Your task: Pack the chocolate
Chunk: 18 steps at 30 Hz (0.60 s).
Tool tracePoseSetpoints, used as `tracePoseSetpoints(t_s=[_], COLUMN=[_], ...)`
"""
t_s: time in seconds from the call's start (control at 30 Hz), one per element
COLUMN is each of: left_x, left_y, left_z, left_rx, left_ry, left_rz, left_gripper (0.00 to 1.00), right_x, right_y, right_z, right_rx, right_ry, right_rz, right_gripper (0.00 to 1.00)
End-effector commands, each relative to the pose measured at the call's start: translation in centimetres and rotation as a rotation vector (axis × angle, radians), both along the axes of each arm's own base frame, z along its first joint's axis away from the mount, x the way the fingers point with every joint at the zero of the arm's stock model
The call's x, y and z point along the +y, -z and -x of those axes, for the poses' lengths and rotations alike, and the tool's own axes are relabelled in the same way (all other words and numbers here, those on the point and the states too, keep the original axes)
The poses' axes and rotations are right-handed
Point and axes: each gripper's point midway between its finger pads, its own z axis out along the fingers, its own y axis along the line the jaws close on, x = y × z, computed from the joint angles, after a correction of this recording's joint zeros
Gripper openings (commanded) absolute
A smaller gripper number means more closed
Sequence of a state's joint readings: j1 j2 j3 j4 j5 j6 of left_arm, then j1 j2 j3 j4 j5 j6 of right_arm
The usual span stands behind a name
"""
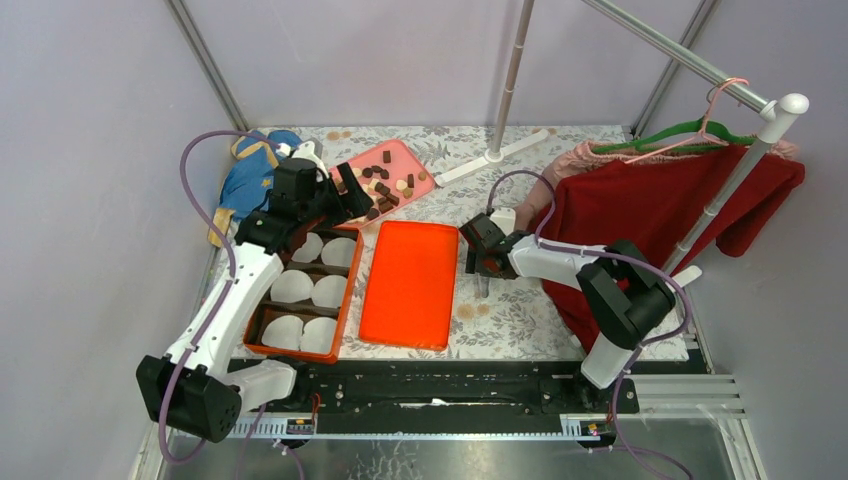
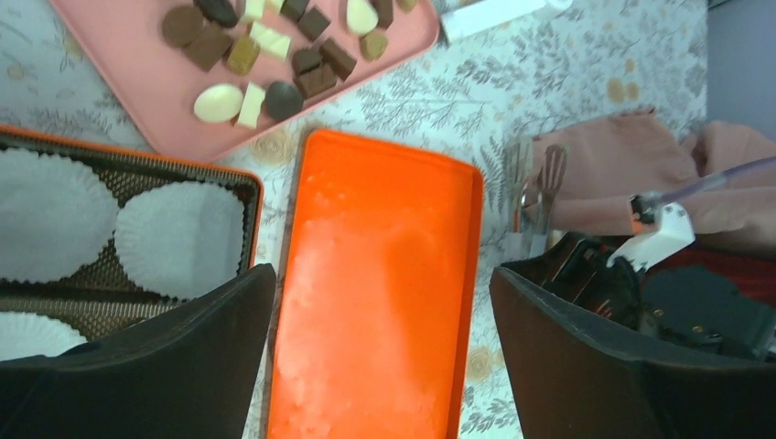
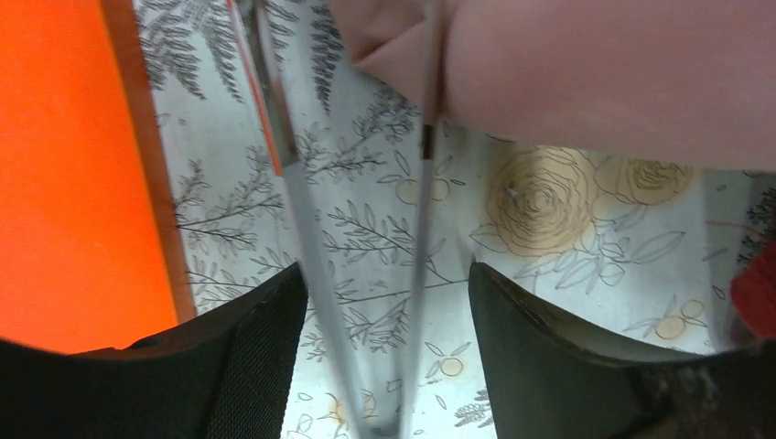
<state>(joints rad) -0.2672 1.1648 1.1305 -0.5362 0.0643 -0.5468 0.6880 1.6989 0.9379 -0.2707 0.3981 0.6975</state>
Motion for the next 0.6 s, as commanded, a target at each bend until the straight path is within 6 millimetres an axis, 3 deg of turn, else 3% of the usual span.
tracePoseSetpoints(t_s=[0.0, 0.1, 0.23, 0.43, 0.57], left_x=[0.5, 1.0, 1.3, 1.1, 1.0], left_y=[1.5, 1.7, 1.8, 3.2, 3.5], left_z=[1.3, 1.4, 1.4, 1.5, 1.5], left_rx=[0.055, 0.055, 0.049, 0.088, 0.095], left_ry=[0.01, -0.013, -0.023, -0.015, -0.017], left_rz=[-0.023, -0.039, -0.049, -0.046, -0.041], left_gripper=[0.94, 0.94, 0.95, 0.95, 0.95], right_x=[1.0, 1.6, 1.9, 1.3, 2.0], right_y=[-0.8, -0.9, -1.1, -0.3, -1.2], right_z=[-2.2, -2.1, -1.4, 1.1, 2.0], right_rx=[-0.061, -0.069, -0.071, -0.012, -0.045], right_ry=[-0.007, -0.1, -0.266, -0.486, -0.558], right_rz=[-0.01, -0.016, 0.002, 0.053, -0.009], right_gripper=[0.69, 0.63, 0.47, 0.46, 0.48])
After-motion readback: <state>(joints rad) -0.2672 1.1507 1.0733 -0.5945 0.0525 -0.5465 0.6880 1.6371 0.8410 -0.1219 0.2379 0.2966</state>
